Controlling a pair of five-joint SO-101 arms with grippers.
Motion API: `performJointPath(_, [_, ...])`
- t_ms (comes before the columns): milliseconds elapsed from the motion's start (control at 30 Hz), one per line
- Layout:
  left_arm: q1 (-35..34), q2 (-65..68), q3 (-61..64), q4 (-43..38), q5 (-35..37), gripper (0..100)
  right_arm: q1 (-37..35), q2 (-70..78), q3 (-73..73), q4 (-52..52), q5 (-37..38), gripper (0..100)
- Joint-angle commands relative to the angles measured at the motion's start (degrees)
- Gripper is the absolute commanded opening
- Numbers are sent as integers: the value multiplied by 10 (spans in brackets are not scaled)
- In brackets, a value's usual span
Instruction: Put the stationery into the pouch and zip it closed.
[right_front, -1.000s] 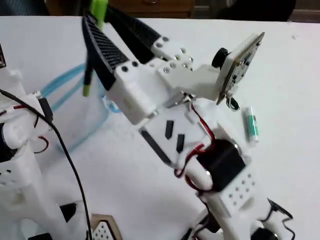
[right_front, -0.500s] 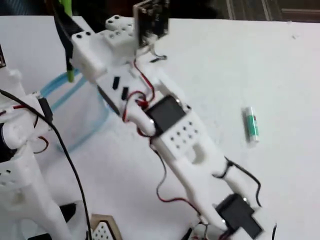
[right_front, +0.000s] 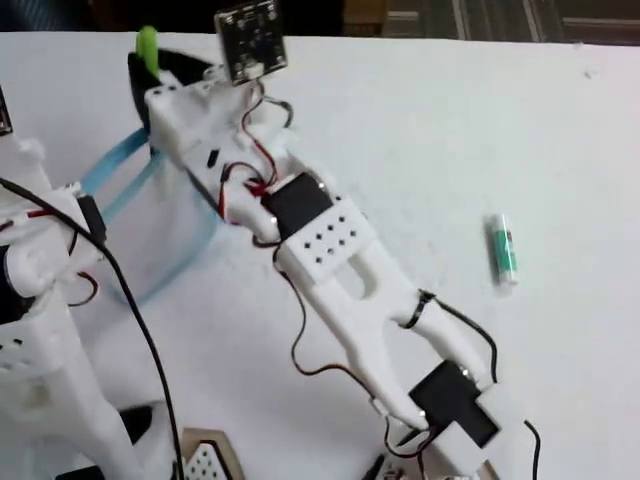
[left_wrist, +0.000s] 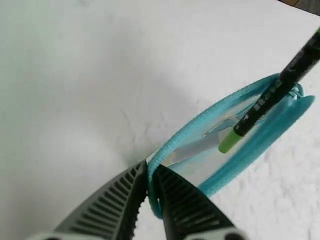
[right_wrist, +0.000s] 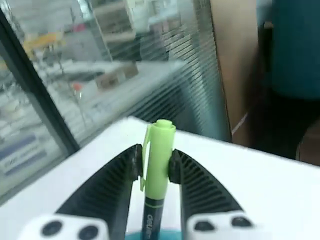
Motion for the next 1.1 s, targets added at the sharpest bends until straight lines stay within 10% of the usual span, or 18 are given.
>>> performJointPath(0, [-4,0,-8,-2,1,22,-14,-16,-3,36,4,101])
performJointPath(233, [-4,0,-8,-2,1,22,-34,-103,0,89,4,350])
performJointPath(633, [-4,0,-8,-3,1,22,148,-205,1,185,4,199])
performJointPath(833, [-4,0,-8,-3,1,22,312,-118,1,435,240,170])
performJointPath(1067, [-4,0,-8,-3,1,22,522,51,-4,505,342,170])
